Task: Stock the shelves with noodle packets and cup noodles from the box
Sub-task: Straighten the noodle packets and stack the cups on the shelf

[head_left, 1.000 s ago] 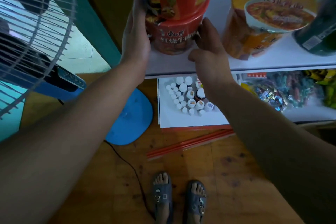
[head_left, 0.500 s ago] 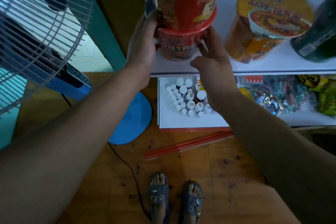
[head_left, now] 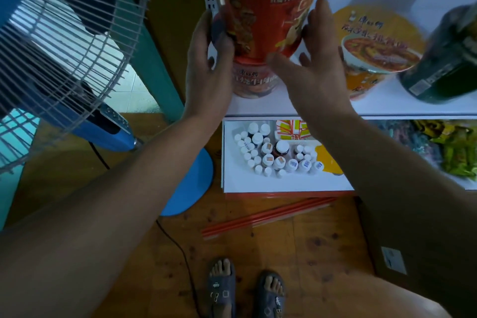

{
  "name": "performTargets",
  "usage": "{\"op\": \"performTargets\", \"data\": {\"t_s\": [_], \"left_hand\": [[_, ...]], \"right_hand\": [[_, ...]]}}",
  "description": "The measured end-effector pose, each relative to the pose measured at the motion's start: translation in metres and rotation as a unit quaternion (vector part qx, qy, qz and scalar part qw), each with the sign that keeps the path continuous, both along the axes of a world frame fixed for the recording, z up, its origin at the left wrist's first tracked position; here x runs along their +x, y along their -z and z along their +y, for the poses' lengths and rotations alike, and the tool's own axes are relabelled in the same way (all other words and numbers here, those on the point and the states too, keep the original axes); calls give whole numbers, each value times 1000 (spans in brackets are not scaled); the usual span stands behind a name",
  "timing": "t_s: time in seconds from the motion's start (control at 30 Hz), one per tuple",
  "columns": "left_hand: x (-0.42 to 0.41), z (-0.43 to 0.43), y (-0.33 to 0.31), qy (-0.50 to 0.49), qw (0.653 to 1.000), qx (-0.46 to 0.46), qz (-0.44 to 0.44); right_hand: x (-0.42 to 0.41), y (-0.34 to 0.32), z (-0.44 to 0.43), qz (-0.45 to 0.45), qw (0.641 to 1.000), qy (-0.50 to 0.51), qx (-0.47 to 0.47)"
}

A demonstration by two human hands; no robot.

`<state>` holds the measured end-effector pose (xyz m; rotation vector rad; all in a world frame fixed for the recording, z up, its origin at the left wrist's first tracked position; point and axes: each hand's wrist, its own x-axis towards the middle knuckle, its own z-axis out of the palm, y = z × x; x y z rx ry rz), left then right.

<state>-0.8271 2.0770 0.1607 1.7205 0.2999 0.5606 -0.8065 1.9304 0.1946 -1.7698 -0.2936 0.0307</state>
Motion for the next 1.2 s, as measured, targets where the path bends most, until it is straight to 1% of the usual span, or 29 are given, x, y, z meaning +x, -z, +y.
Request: {"op": "performTargets", "data": {"t_s": [0.07, 0.13, 0.17, 0.27, 0.33, 0.4, 0.53, 0.6, 0.67, 0.77, 0.9, 0.97, 1.03, 1.13, 1.2], "left_hand": [[-3, -1, -1, 40, 998, 45, -23], [-4, -3, -6, 44, 995, 92, -9], [-5, -4, -9, 46, 994, 98, -3], [-5, -5, -20, 69, 996, 63, -5], [-1, -1, -24, 72, 996, 47, -1], [3, 2, -26, 65, 997, 52, 1], [6, 4, -27, 63, 997, 55, -2], [5, 3, -28, 57, 997, 58, -14], [4, 1, -29, 46, 994, 87, -36], [-1, -4, -31, 47, 991, 115, -56], [-6, -3, -38, 52, 986, 145, -61], [-5, -1, -43, 78, 986, 126, -80], [-3, 0, -46, 112, 987, 84, -79], [1, 6, -47, 116, 991, 35, -58], [6, 11, -51, 123, 992, 2, -25]], "right_hand": [[9, 0, 1, -21, 999, -13, -21], [12, 1, 1, -38, 999, 9, -20], [12, 2, 0, -45, 999, 21, -18], [7, 7, -4, -50, 998, 39, -12], [5, 11, -5, -48, 998, 43, -26], [4, 12, -5, -39, 997, 47, -39], [6, 5, -4, -22, 998, 52, -35], [6, 1, -4, -9, 999, 41, 1], [8, -2, -5, 2, 999, 14, 52], [10, -10, -7, 25, 994, -25, 101], [14, -26, -5, 50, 990, -19, 130], [18, -32, -4, 59, 989, -13, 138], [20, -35, -5, 57, 988, -12, 141], [24, -38, -9, 54, 984, -23, 169], [26, -40, -13, 66, 978, -39, 196]]}}
